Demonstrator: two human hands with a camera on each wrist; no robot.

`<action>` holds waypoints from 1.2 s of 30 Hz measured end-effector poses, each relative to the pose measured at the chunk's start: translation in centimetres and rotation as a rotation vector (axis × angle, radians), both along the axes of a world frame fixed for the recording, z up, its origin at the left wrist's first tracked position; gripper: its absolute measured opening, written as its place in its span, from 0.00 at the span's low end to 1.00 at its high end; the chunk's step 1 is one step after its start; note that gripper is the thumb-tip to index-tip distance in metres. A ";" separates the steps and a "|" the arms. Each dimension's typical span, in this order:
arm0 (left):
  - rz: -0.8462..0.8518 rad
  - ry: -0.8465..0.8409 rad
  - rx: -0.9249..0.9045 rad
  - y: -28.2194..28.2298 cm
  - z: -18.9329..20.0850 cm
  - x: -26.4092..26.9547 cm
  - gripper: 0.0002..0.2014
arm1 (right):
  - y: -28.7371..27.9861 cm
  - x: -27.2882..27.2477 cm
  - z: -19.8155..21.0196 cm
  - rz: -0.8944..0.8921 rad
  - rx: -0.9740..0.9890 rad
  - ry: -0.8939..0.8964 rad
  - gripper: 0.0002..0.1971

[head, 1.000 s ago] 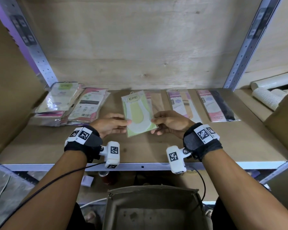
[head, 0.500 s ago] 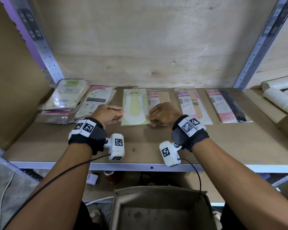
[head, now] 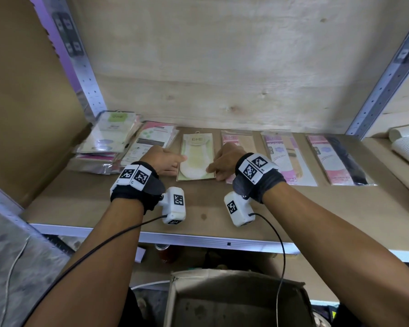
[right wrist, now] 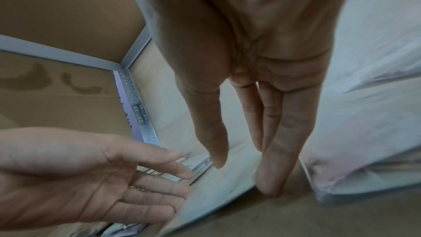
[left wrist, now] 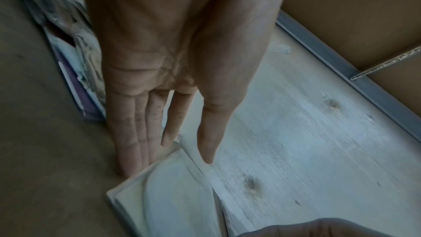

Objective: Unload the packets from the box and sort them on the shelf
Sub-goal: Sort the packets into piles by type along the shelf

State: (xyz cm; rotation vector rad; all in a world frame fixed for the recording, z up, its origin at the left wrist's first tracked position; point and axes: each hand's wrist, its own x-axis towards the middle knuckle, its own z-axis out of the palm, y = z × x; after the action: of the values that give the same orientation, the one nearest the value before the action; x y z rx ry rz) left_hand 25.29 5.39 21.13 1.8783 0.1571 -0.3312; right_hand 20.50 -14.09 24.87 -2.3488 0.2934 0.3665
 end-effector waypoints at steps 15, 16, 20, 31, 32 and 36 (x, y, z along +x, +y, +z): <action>-0.007 -0.054 0.033 -0.9 0.6 -0.8 0.22 | 1.2 -0.5 0.9 0.065 -0.067 0.020 0.25; -0.006 -0.056 0.032 -0.9 0.6 -0.8 0.22 | 1.3 -0.5 0.9 0.066 -0.069 0.019 0.25; 0.003 -0.058 0.033 -1.0 0.7 -0.8 0.21 | 1.1 -0.5 0.9 0.060 -0.050 0.009 0.26; -0.035 -0.021 0.004 -0.8 1.2 -0.9 0.12 | 0.4 0.4 0.2 0.064 -0.002 -0.005 0.33; -0.051 -0.005 -0.011 -0.7 1.4 -1.0 0.07 | 0.3 0.5 0.2 0.067 0.002 -0.011 0.32; -0.033 -0.123 0.018 0.1 2.5 -0.9 0.05 | -0.2 1.6 0.4 0.038 0.031 -0.067 0.27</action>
State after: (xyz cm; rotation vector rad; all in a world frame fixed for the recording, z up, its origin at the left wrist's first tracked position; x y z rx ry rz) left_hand 24.37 5.50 23.67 1.9143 0.0465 -0.2365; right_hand 22.08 -14.30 25.32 -2.3335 0.2101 0.3079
